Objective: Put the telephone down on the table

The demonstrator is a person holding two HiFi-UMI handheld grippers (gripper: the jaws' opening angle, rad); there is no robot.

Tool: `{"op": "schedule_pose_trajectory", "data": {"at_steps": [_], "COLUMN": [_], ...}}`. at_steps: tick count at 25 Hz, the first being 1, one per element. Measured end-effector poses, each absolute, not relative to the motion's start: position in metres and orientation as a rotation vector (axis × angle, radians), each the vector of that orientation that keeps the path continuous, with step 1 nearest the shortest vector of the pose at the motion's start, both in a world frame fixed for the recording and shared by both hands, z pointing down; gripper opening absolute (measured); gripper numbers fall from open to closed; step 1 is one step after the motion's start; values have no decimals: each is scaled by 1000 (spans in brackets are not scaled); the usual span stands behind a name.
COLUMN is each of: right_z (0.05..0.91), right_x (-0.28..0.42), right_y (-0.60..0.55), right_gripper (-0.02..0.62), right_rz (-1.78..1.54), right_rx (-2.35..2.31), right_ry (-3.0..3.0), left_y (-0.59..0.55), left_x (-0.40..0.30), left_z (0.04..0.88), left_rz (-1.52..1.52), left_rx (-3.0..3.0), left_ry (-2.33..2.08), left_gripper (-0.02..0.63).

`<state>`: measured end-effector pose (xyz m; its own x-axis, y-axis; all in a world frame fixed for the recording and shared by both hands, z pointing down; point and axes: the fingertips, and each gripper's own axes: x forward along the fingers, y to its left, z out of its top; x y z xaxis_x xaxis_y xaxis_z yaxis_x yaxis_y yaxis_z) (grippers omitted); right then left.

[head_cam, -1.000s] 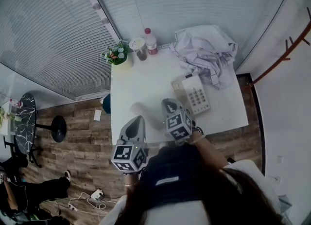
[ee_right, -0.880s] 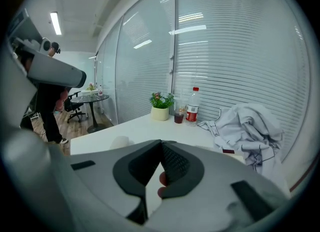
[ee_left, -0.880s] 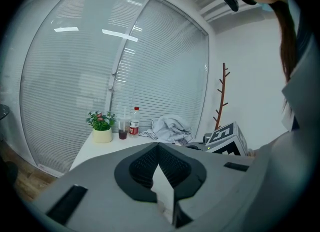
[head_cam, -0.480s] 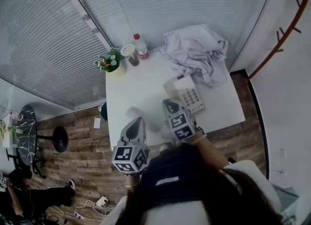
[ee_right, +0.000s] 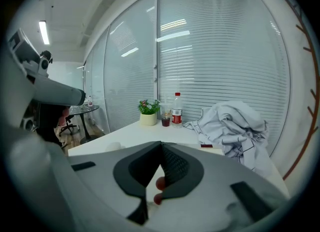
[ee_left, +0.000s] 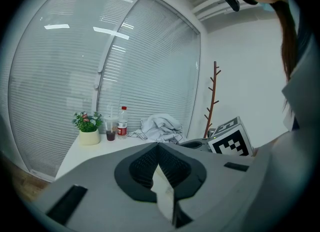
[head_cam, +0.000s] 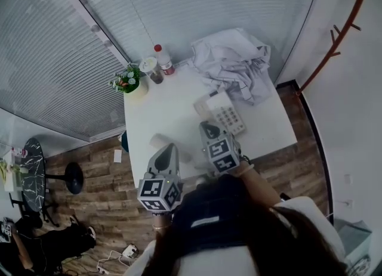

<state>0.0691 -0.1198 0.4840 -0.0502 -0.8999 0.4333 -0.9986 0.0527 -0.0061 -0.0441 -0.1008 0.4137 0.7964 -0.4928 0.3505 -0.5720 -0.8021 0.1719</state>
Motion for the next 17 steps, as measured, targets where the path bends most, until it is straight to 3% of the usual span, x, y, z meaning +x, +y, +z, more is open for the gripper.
{"op": "schedule_pose_trajectory", "data": {"at_steps": [17], "right_z": [490], "right_x": [68], "right_y": [-112], "right_gripper": [-3], "right_rz": [418], "right_rx": [1932], "right_ry": [-1983], "left_y": [-96], "left_x": [-46], "left_z": [424], "left_rz": [463], "left_rx": [2695], "left_ry": [-808], "left_gripper": [-3]}}
